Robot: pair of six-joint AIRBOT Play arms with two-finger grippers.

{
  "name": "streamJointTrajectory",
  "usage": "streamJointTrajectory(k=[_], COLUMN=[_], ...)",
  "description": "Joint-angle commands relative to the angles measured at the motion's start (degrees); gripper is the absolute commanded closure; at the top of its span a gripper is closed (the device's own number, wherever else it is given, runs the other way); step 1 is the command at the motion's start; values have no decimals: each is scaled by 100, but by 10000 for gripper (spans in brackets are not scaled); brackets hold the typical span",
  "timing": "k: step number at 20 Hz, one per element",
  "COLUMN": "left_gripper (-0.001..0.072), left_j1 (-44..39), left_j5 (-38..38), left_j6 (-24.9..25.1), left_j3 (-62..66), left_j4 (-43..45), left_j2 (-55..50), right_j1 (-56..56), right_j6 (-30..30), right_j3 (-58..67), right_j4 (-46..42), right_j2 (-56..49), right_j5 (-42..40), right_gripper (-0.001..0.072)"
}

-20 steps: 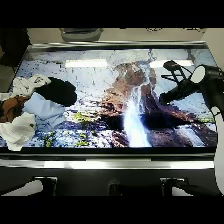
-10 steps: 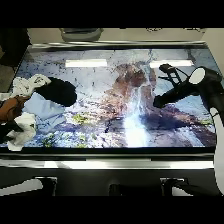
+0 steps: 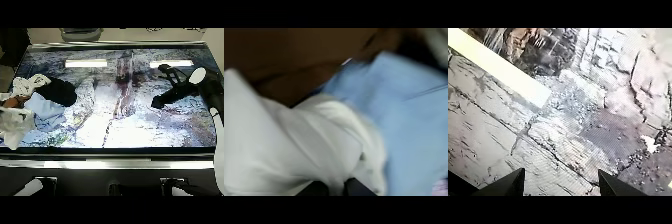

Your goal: Fold the shirts.

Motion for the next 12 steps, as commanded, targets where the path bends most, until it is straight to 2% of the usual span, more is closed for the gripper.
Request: streamJointTrajectory(k=[1, 4, 6, 9, 12], left_gripper=[676, 677, 677, 677, 677], left_j1=[-330, -1707, -2817, -4319, -5722], left_j5=[863, 1060, 1182, 1174, 1169], left_j6=[-146, -151, -168, -153, -146], left_j3=[157, 157, 155, 17, -304], left_j4=[-2041, -2728, -2693, -2518, -1757], left_j2=[1740, 2876, 3121, 2776, 1860], right_j1=[2, 2, 2, 2, 2], right_j6=[-9, -9, -4, 138, 341], right_j3=[-2, -2, 0, 0, 0], right_j4=[13, -9, -142, -466, -887], right_j2=[13, 208, 525, 1106, 1698], right_j5=[439, 568, 544, 553, 754], right_gripper=[182, 182, 181, 180, 179])
